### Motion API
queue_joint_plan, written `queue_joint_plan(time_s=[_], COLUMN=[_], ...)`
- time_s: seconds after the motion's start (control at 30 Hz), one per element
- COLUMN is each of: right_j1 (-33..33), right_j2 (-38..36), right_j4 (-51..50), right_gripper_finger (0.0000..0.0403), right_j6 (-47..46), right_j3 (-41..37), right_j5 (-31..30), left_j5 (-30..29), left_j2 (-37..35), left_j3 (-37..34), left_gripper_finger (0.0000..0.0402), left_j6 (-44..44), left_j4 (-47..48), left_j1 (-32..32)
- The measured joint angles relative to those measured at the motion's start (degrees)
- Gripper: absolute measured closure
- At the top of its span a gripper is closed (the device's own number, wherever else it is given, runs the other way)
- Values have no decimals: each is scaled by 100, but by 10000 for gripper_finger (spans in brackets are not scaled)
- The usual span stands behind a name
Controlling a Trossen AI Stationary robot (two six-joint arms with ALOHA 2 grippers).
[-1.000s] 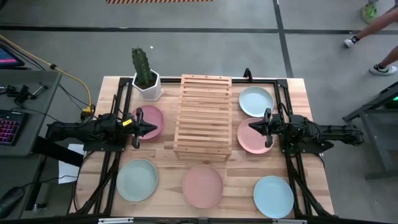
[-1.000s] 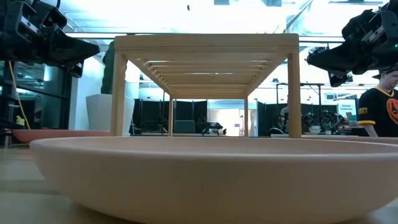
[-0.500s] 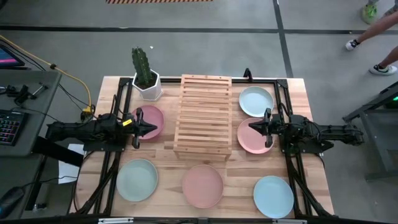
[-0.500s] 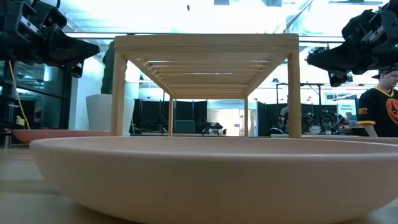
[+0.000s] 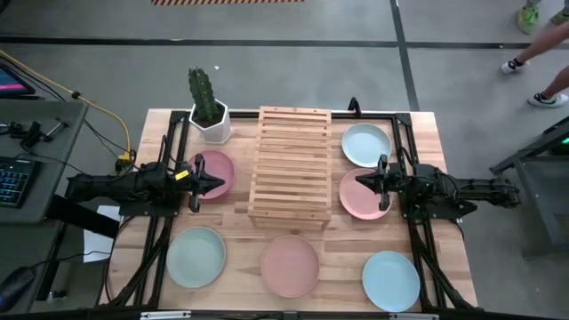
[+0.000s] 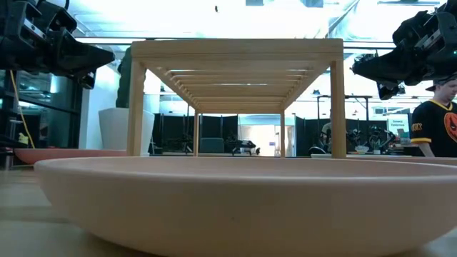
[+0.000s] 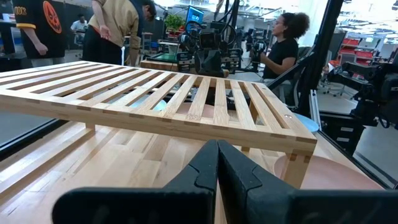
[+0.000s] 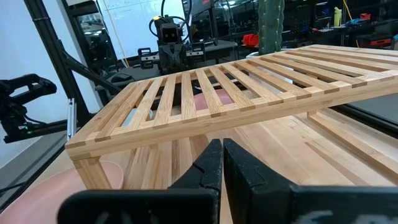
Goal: Place and stack plates onto a shelf
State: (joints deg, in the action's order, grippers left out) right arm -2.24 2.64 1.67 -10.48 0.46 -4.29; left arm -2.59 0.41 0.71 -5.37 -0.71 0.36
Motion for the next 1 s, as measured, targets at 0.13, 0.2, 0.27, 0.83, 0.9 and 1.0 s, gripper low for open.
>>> queue_joint_plan(time_s=[0.13, 0.2, 0.27, 0.83, 0.9, 1.0], right_j1=[0, 0, 0, -70, -204, -526], right_j2=[-1, 0, 0, 224, 499, 1080], right_j4=[0, 0, 0, 1759, 1653, 966], right_gripper_finger=[403, 403, 403, 403, 400, 385], right_j6=[1, 1, 31, -1703, -1672, -1925], right_j3=[1, 1, 0, 6, 115, 509], right_j5=[0, 1, 0, -2458, -2491, -2612], left_j5=[0, 0, 0, -14, -24, -26], left_j2=[1, -1, -1, 1, 1, 0], left_j3=[2, 2, 2, 1, 1, 1], left_gripper_finger=[401, 402, 402, 401, 401, 401], left_j6=[0, 0, 0, 0, 0, 2], left_j4=[0, 0, 0, -43, -44, -44], left_j1=[-2, 0, 0, 0, 0, 0])
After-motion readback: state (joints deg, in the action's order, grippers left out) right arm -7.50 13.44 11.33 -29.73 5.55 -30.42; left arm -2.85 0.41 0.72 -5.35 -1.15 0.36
